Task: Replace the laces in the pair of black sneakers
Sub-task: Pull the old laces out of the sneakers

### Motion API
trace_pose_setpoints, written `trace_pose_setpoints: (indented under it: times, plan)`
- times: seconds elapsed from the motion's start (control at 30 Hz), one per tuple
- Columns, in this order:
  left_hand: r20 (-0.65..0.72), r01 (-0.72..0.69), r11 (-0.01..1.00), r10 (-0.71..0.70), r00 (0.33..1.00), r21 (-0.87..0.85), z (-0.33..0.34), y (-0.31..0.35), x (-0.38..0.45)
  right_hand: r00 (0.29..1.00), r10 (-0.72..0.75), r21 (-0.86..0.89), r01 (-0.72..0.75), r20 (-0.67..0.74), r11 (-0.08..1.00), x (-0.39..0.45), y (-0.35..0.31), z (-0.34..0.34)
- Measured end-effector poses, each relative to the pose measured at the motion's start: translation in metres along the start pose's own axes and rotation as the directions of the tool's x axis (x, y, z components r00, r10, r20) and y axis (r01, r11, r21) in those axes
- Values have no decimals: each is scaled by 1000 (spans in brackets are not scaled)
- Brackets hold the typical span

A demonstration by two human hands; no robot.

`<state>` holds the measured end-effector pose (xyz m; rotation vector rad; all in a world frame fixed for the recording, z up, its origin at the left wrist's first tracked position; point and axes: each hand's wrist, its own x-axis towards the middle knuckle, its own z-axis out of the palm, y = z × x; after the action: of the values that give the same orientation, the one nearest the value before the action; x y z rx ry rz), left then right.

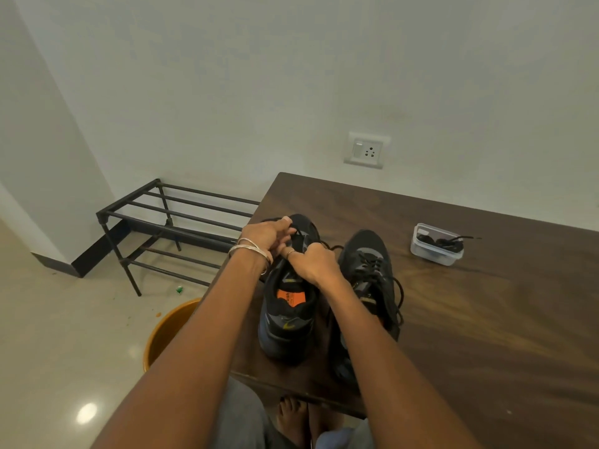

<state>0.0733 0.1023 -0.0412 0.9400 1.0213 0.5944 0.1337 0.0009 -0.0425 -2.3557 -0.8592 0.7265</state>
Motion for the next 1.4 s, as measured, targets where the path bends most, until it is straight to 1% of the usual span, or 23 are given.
trace_pose_setpoints:
  times: [0.07,0.27,0.33,0.43,0.53,0.6,0.73,0.8,0.87,0.93,0.97,1.0,1.03,1.07,1.1,1.13,1.17,1.2,1.23,1.27,1.3,1.37,1.4]
  plan:
    - [30,25,999,-26,999,36,0,5,-1,1000,11,16,-11,-8,1000,0,3,3]
    - [59,-30,996,25,998,88,16,33,-9,999,39,-18,-39,-7,999,-2,-1,17]
    - [76,-39,999,38,996,13,18,46,-16,999,50,-39,-50,-3,998,-1,-3,19]
    - [106,-66,979,87,991,-195,19,82,-37,999,44,-87,-44,5,995,0,-4,21]
    - [179,-92,906,180,967,-414,26,129,-66,998,61,-91,-61,3,994,-2,-5,20]
    - [210,-93,859,226,951,-504,29,149,-83,999,47,-94,-45,19,995,-1,-5,19]
    - [196,-16,815,158,968,-580,8,131,-87,999,43,-15,-43,33,999,-3,-4,11]
    - [137,15,835,72,988,-549,-10,107,-76,999,37,27,-38,37,999,-3,-3,5]
    - [50,60,912,-44,998,-407,-27,77,-66,998,36,74,-40,45,996,-6,-4,-3]
    - [-106,80,988,-95,990,-132,-40,46,-60,998,21,100,-26,55,995,-8,-5,-12]
    - [-189,70,997,-61,980,39,-46,31,-58,998,6,101,-13,61,995,-9,-6,-15]
    - [-228,67,972,-15,974,224,-51,19,-55,998,-2,101,-4,64,995,-10,-7,-18]
    - [-222,82,906,14,975,415,-54,9,-53,998,-7,100,1,63,995,-11,-8,-21]
    - [-199,95,797,32,980,597,-54,4,-55,998,-14,103,8,65,995,-11,-8,-24]
    - [-191,107,655,57,980,748,-52,3,-58,997,-22,103,14,70,995,-10,-8,-26]
    - [-208,125,511,110,972,851,-48,4,-61,996,-27,104,19,80,994,-10,-8,-28]
    - [-237,142,392,206,949,909,-43,8,-63,995,-28,108,18,93,994,-10,-8,-29]
    - [-240,138,308,325,915,941,-36,13,-66,994,-29,117,16,104,993,-10,-7,-30]
    - [-209,98,260,444,871,961,-28,17,-66,993,-29,122,15,110,992,-9,-6,-32]
    - [-139,15,224,549,824,974,-20,19,-64,993,-31,122,17,112,992,-8,-5,-32]
    - [-23,-96,156,628,778,983,-14,21,-58,993,-35,121,21,112,992,-8,-4,-33]
    - [246,-323,1,649,720,946,-2,17,-40,993,-51,118,38,103,992,-9,-2,-34]
    - [337,-409,-21,605,721,912,3,14,-29,993,-61,108,50,99,993,-10,-2,-35]
